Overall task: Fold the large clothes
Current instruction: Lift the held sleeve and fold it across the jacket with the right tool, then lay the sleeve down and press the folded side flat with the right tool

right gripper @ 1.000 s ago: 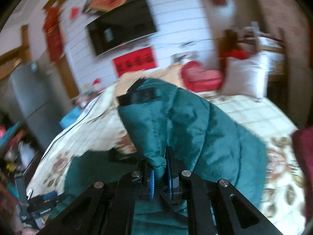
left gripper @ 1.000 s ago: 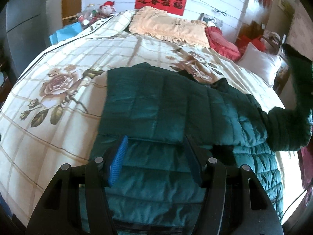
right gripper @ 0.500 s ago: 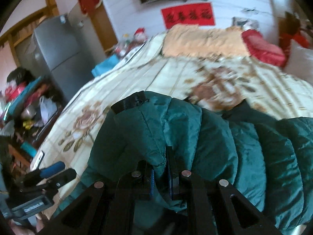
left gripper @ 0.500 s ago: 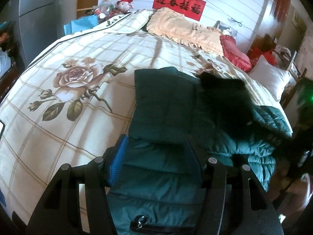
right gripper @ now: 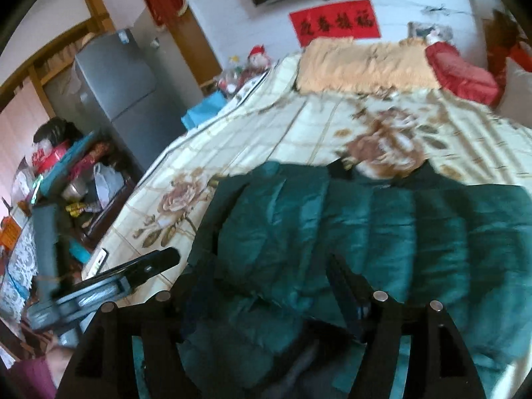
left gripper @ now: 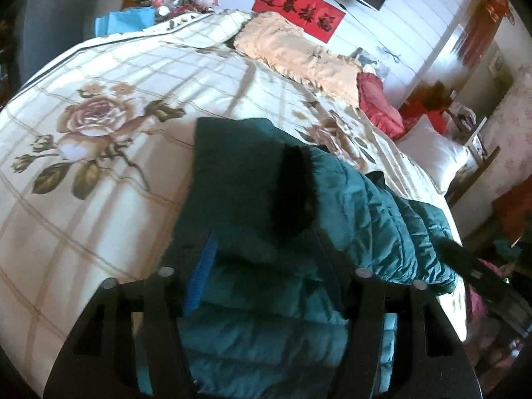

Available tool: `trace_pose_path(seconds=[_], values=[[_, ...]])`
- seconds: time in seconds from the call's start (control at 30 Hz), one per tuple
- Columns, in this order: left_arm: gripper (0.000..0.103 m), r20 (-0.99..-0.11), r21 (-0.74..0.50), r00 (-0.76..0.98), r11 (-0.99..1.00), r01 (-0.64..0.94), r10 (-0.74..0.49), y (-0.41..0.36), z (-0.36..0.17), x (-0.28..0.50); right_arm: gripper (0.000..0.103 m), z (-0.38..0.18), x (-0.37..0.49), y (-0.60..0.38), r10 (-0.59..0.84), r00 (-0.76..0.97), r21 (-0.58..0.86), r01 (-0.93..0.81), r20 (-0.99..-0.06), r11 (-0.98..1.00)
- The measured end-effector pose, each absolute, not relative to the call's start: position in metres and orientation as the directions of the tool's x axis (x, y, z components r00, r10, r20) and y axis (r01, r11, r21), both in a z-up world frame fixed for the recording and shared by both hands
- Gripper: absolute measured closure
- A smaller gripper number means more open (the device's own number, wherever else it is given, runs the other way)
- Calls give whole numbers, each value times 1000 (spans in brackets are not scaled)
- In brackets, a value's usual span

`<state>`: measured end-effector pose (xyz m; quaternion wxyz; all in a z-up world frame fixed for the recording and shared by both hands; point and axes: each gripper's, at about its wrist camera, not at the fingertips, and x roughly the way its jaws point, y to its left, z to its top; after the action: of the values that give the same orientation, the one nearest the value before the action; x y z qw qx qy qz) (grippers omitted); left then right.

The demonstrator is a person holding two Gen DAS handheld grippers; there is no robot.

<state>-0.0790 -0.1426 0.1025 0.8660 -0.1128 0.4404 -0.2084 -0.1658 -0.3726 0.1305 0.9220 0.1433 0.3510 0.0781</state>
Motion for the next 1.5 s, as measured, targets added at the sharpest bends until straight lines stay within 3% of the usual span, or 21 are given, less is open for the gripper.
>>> trace_pose_path(seconds=[0.43, 0.8, 0.83, 0.87, 0.97, 1.3, 1.5], values=[[32, -769, -262, 506, 914, 308, -391, -207, 82, -68, 33, 147, -252, -446, 134, 795, 328, 85, -591, 941], [32, -763, -262, 507, 909, 324, -401, -216, 79, -65, 33, 140, -274, -471, 102, 795, 370, 161, -599, 915], [38, -755, -258, 517, 907, 332, -404, -216, 80, -66, 33, 140, -275, -472, 101, 794, 371, 164, -599, 914], [53, -746, -252, 528, 907, 338, -405, -216, 82, -67, 33, 139, -276, -471, 99, 794, 371, 166, -599, 914], [81, -725, -255, 541, 896, 364, -426, -216, 90, -68, 33, 139, -275, -473, 94, 795, 372, 173, -600, 912], [86, -655, -248, 623, 900, 359, -429, -168, 134, -62, 33, 140, -260, -476, 49, 801, 377, 225, -596, 899], [86, -732, -211, 588, 934, 287, -346, -149, 96, -43, 33, 123, -216, -467, -2, 754, 306, 269, -657, 913]])
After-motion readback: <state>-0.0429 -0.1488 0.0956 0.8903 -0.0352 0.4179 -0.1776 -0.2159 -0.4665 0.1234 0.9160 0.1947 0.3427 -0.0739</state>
